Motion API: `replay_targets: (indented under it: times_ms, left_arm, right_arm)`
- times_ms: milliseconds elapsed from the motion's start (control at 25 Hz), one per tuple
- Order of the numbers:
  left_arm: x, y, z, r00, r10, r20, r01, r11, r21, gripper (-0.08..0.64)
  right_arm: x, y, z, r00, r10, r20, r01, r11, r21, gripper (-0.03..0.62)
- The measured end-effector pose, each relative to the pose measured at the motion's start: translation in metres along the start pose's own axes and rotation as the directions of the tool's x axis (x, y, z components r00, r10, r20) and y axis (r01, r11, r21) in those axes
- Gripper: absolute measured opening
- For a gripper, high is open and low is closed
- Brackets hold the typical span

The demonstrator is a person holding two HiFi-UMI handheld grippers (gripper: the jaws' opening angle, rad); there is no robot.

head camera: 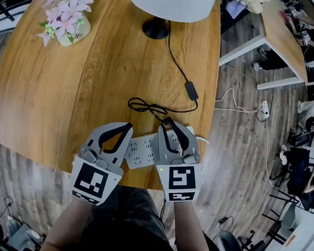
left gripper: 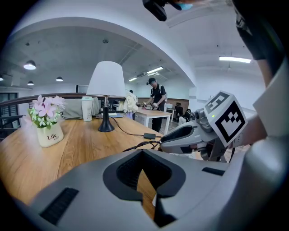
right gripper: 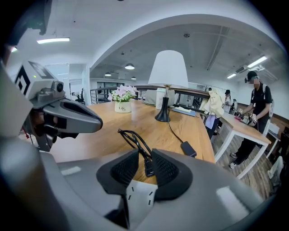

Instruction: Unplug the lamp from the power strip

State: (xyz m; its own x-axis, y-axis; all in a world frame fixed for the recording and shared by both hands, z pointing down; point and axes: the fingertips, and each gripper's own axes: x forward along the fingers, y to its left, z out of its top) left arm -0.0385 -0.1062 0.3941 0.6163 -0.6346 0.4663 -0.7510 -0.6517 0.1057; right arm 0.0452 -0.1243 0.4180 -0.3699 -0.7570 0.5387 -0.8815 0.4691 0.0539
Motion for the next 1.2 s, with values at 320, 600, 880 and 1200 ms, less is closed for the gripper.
replay_targets:
  times_ms: [320, 600, 880, 1200]
  left_arm:
    - [0.001, 0.002, 0.004, 1.0, 0.007, 0.02, -0.007, 1.0, 0.014, -0.005]
    - [-0.001, -0.002, 0.02, 0.997, -0.011, 0.081, 0.01, 1.0, 0.011, -0.005]
    - [-0.005, -0.009, 0.04, 0.993, -0.016, 0.117, 0.016, 1.0, 0.002, -0.005]
    - [-0.014, -0.011, 0.07, 0.975, -0.017, 0.223, 0.007, 0.999, 0.045, -0.005]
  right_arm:
    - [-0.018, -0.005, 0.01, 0.997, -0.007, 0.074, 0.004, 0.999, 0.041, 0.097]
    - [-0.04, -0.015, 0.017, 0.989, -0.045, 0.144, 0.028, 0.992, 0.122, 0.067]
    - [-0.068, -0.027, 0.027, 0.976, -0.093, 0.198, 0.057, 0.982, 0.178, 0.009]
    - [-0.097, -0.04, 0.046, 0.955, -0.128, 0.267, 0.068, 0.972, 0.226, 0.009]
